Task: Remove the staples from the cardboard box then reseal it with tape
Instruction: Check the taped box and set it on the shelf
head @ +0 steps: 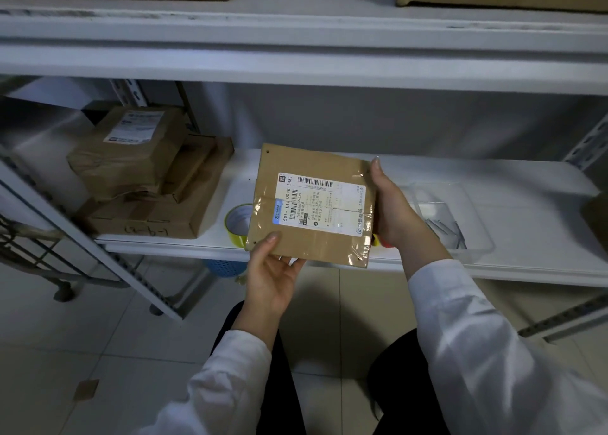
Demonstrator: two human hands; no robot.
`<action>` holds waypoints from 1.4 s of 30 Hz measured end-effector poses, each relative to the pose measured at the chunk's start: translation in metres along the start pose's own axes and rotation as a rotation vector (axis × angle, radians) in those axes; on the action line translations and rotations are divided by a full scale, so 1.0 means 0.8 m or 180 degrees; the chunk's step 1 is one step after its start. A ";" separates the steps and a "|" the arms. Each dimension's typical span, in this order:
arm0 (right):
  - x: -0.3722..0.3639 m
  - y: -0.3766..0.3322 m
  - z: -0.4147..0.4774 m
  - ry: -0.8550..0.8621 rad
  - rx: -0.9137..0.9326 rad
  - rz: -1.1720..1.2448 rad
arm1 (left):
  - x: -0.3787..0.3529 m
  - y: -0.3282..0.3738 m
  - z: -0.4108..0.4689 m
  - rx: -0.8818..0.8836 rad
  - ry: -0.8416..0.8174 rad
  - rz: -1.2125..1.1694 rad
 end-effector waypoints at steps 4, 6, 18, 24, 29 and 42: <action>0.003 -0.011 -0.011 0.0054 0.0292 0.0279 | -0.005 0.002 -0.004 0.0114 -0.0350 0.0067; 0.007 -0.012 -0.018 0.0076 0.0393 0.0308 | -0.007 -0.002 -0.007 0.0252 -0.0538 0.0063; 0.006 -0.020 -0.052 -0.0774 0.1068 0.0929 | 0.004 -0.011 -0.020 0.0954 -0.0332 -0.0528; 0.006 -0.025 -0.051 -0.0619 0.0631 0.1357 | 0.021 0.011 0.000 0.0359 -0.0191 -0.0183; 0.020 0.002 -0.045 0.0515 -0.0221 -0.0026 | 0.011 0.043 -0.007 -0.0470 0.0065 0.0482; -0.011 0.011 -0.034 -0.0284 -0.0051 0.0203 | -0.025 0.054 0.012 -0.1544 -0.0109 0.2835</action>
Point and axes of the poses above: each hand's wrist, its own z-axis towards the middle knuckle, its own x-axis out of the back of the hand, y = z × x, the point moved 9 cm from there along z, towards the middle knuckle, and after that the axes turned 6 degrees about y, right-handed, at the moved point
